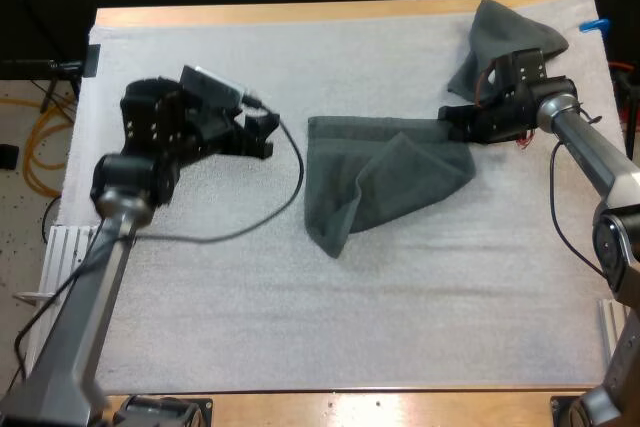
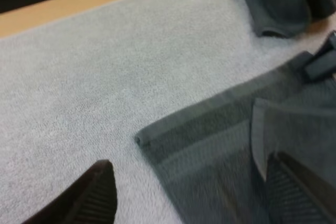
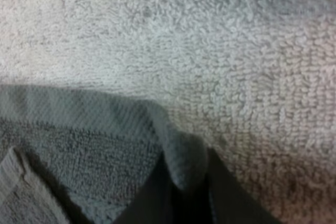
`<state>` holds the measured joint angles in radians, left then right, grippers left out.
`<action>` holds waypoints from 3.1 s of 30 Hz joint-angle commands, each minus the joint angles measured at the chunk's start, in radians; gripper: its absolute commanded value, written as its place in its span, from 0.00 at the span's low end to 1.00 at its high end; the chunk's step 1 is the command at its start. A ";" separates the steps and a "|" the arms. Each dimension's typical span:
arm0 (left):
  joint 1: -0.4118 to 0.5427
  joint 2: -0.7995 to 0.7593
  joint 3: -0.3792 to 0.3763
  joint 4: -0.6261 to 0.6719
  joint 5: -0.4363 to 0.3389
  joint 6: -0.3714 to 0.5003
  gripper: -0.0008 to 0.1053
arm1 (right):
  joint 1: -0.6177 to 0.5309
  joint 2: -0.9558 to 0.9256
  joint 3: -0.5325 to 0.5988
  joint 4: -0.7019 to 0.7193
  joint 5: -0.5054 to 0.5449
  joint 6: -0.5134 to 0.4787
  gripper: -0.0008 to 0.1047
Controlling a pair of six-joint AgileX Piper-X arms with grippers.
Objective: Pick towel from pile fold and stack
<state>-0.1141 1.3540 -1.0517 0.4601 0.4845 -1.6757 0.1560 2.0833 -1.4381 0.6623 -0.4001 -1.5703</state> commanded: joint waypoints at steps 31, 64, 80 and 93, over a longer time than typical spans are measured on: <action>-0.132 0.717 -0.525 0.211 -0.113 -0.144 0.66 | 0.003 0.014 0.006 0.026 0.000 -0.034 0.01; -0.135 0.870 -0.706 0.455 -0.061 -0.322 0.65 | 0.003 0.014 0.006 0.026 -0.030 -0.034 0.01; -0.157 0.870 -0.706 0.458 -0.032 -0.325 0.65 | 0.003 0.014 0.006 0.026 -0.030 -0.034 0.01; -0.159 0.870 -0.706 0.449 0.092 -0.325 0.63 | 0.003 0.014 0.006 0.026 -0.030 -0.034 0.01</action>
<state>-0.2672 2.2188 -1.7571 0.9116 0.5577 -1.9924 0.1560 2.0833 -1.4381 0.6623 -0.4143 -1.5928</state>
